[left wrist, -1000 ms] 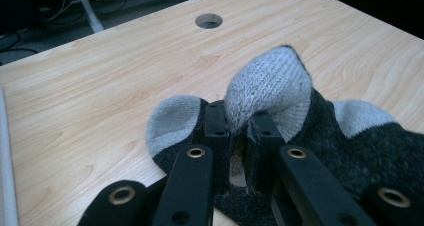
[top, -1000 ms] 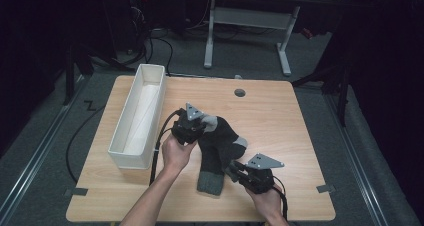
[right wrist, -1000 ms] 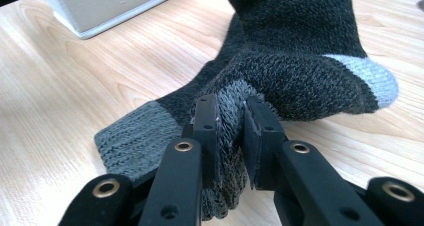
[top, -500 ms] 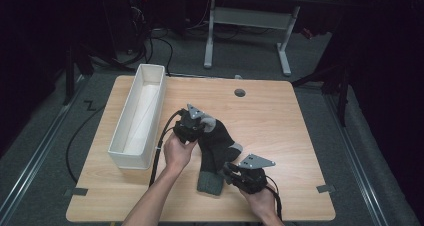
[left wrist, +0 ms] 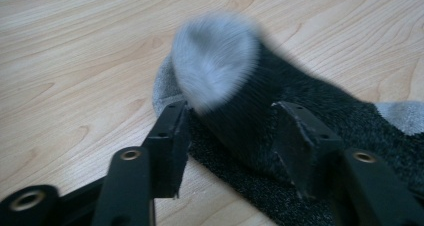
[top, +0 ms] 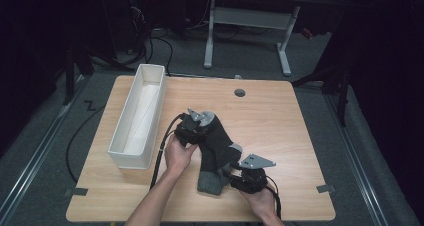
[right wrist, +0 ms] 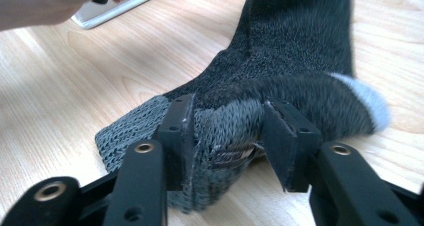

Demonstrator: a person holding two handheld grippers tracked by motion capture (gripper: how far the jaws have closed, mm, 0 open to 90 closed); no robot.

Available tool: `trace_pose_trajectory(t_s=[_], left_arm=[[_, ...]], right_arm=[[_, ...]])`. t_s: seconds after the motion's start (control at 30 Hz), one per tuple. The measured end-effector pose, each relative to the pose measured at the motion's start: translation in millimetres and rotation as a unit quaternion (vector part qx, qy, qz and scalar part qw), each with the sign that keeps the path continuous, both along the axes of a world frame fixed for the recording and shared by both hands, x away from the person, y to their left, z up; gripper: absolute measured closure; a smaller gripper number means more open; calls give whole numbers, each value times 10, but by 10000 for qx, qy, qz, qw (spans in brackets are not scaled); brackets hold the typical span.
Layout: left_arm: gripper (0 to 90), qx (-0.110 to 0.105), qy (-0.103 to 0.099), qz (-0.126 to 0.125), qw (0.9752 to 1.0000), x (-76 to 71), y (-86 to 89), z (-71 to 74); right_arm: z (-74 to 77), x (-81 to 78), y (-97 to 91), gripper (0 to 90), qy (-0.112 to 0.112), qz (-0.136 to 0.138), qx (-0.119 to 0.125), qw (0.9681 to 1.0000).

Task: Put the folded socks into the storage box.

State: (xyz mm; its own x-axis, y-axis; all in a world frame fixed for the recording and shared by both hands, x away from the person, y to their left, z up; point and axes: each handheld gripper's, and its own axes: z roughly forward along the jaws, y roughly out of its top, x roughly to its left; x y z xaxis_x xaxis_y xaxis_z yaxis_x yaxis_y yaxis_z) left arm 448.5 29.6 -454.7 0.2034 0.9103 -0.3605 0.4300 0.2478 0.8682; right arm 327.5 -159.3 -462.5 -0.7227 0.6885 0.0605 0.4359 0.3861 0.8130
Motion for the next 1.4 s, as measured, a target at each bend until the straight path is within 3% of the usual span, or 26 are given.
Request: trace_pose_trajectory(t_s=[0.33,0.6,0.77,0.9,1.0,1.07,1.2,1.3,1.4], left_arm=[[386,3,-15,-39,10000,-62,55,40],[378,-19,55,-289,9996,-282,59,-7],[367,-6,126,-399,9991,-470,67,-124],[360,-77,200,-441,9988,-610,103,-232],[352,-158,291,-518,9981,-749,116,-340],[348,-150,308,-544,9979,-784,114,-371],[343,-163,327,-592,9976,-902,108,-474],[343,-215,334,-573,9976,-927,115,-513],[341,-249,339,-552,9976,-925,115,-526]], right_arm=[[72,-4,-49,537,-174,6,25,9998],[66,12,-32,508,-129,104,-17,9999],[32,33,17,488,-81,161,-115,9998],[4,68,52,526,-28,161,-203,9997],[-49,116,86,632,106,167,-395,9990],[-59,124,92,656,129,166,-417,9989],[-95,172,94,797,234,144,-509,9983],[-86,189,85,825,233,137,-512,9983],[-36,169,95,836,72,139,-503,9986]])
